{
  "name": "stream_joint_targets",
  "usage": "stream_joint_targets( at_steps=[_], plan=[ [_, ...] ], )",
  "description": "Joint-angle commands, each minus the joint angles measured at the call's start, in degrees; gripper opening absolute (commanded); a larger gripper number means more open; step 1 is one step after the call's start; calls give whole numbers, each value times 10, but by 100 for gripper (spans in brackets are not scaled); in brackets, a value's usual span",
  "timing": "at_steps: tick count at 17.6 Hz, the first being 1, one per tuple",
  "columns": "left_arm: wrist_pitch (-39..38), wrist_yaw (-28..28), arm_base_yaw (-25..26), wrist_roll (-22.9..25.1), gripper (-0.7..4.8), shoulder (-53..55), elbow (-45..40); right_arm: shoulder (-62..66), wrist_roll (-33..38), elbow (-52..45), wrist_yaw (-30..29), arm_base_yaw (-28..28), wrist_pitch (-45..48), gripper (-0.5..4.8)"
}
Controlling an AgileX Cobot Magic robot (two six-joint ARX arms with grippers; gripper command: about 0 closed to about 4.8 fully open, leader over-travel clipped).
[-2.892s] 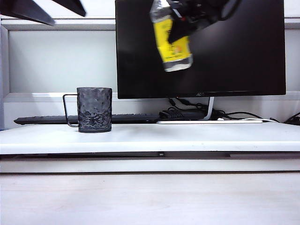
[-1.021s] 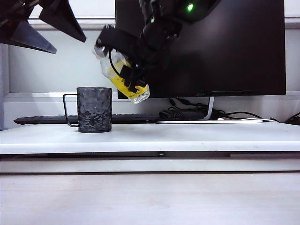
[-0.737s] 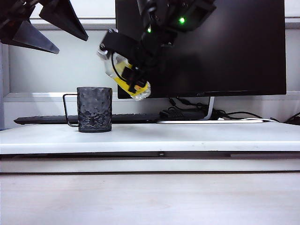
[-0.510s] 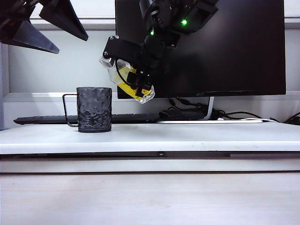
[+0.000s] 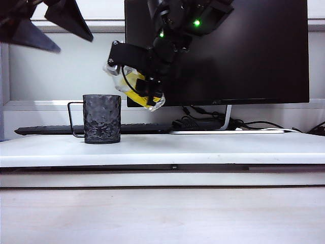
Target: Carefully pick up the bottle and pour some water from the bottle into the cup.
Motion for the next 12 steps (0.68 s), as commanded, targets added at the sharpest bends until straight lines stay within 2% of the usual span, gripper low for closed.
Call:
stream_joint_targets(
  at_steps=[1, 6, 12],
  plan=[
    [46, -20, 1, 2, 479, -1, 1, -5, -34, 6, 7, 10, 21, 198],
    [40, -20, 1, 2, 479, -1, 1, -11, -79, 6, 23, 7, -7, 198],
    [31, -18, 1, 0, 479, -1, 1, -12, -137, 6, 52, 8, 7, 198]
  ],
)
